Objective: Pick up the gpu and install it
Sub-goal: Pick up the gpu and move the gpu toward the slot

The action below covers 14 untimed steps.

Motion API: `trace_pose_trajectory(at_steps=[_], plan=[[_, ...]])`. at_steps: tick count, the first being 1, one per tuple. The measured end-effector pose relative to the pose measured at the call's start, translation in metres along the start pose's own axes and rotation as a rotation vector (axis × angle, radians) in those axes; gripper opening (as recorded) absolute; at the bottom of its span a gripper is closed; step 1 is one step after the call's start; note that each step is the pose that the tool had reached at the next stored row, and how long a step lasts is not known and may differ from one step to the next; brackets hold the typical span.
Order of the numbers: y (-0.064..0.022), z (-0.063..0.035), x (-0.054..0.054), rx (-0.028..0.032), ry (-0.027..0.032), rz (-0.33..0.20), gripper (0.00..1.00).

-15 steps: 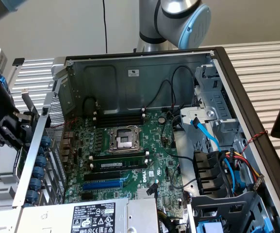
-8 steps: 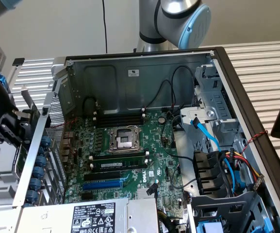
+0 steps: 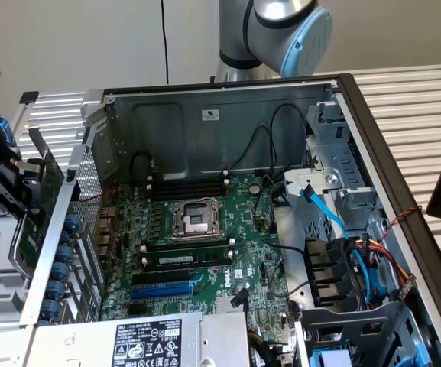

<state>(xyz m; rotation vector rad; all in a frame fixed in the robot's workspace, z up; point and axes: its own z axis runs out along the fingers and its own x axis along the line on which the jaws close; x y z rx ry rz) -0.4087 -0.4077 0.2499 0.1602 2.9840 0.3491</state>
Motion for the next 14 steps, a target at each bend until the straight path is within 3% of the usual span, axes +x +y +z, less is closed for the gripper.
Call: trace_pose_trajectory(at_steps=[7,14], plan=[[0.0061,-0.0252,-0.002,0.0000,0.0055,0.002,0.27],[0.0122,-0.0564,-0.006,0.0002,0.0066,0.003,0.27]])
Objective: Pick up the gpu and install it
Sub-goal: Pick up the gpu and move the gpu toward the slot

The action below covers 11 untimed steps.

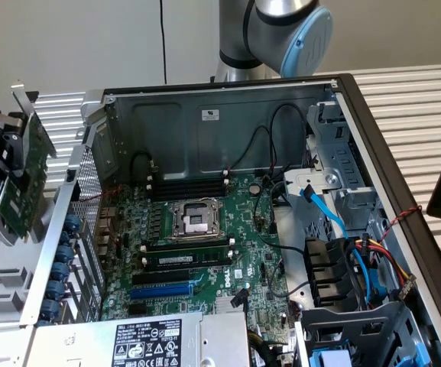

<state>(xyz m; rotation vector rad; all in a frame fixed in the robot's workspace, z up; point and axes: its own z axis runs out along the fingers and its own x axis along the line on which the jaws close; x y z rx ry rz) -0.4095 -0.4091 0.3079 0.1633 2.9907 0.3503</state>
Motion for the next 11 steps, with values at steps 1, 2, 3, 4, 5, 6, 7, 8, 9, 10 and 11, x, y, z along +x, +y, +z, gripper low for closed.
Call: trace_pose_trajectory(at_steps=[1,2,3,4,5,6,7,8,9,10,11], plan=[[0.0009,-0.0042,0.000,0.0000,0.0002,0.000,0.27],[0.0018,-0.0089,-0.001,0.0001,0.0003,0.000,0.27],[0.0026,-0.0133,-0.002,0.0000,0.0003,0.000,0.27],[0.0034,-0.0175,-0.002,0.0001,0.0005,0.000,0.27],[0.0042,-0.0222,-0.003,0.0001,0.0007,0.000,0.27],[0.0047,-0.0267,-0.003,0.0002,0.0017,0.000,0.27],[0.0049,-0.0313,-0.004,0.0005,0.0038,0.001,0.27],[0.0052,-0.0358,-0.006,0.0008,0.0060,0.001,0.27],[0.0056,-0.0398,-0.007,0.0010,0.0082,0.002,0.27],[0.0061,-0.0443,-0.009,0.0015,0.0114,0.003,0.27],[0.0067,-0.0488,-0.012,0.0019,0.0147,0.003,0.27]])
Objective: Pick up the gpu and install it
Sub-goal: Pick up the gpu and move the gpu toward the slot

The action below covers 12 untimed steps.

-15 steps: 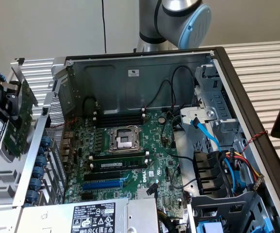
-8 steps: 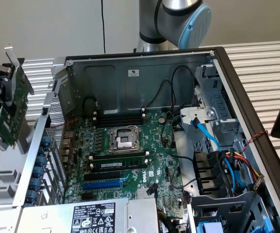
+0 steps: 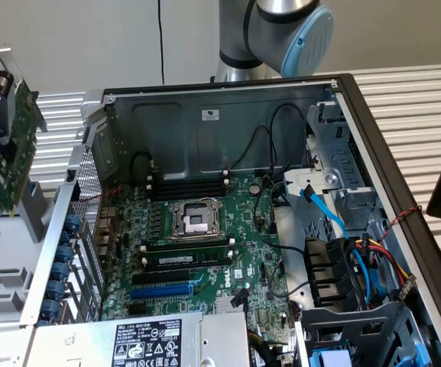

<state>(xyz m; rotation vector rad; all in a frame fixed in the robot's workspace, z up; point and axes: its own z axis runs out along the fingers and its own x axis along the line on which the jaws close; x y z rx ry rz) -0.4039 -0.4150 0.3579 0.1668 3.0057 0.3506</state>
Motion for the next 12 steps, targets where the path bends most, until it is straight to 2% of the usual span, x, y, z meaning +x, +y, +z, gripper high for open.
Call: trace_pose_trajectory(at_steps=[3,6,12], plan=[[0.0014,-0.0118,-0.007,0.0013,0.0108,0.002,0.27],[0.0016,-0.0200,-0.012,0.0035,0.0285,0.007,0.27],[0.0016,-0.0345,-0.029,0.0072,0.0572,0.013,0.27]])
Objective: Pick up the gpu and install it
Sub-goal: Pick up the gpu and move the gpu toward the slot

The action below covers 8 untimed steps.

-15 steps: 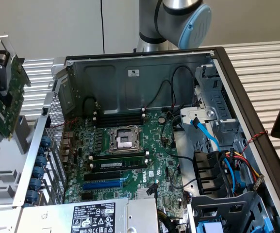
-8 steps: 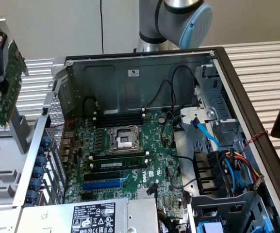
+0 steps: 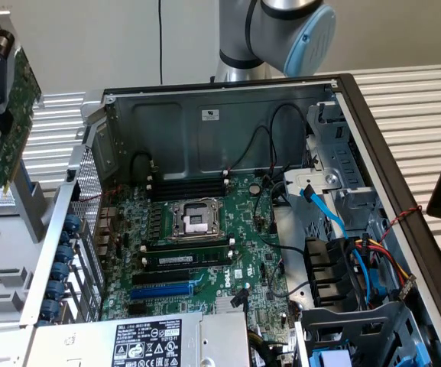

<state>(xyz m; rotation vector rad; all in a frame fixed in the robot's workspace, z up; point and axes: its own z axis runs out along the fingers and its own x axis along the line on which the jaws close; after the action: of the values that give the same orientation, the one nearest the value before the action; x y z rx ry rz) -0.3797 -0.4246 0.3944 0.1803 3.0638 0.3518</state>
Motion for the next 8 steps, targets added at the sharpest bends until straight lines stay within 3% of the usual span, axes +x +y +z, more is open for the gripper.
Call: trace_pose_trajectory(at_steps=[3,5,8], plan=[[0.0002,-0.0060,-0.0068,0.0021,0.0172,0.004,0.27],[0.0001,-0.0070,-0.0096,0.0044,0.0344,0.008,0.27],[0.0001,-0.0069,-0.0101,0.0044,0.0339,0.021,0.27]])
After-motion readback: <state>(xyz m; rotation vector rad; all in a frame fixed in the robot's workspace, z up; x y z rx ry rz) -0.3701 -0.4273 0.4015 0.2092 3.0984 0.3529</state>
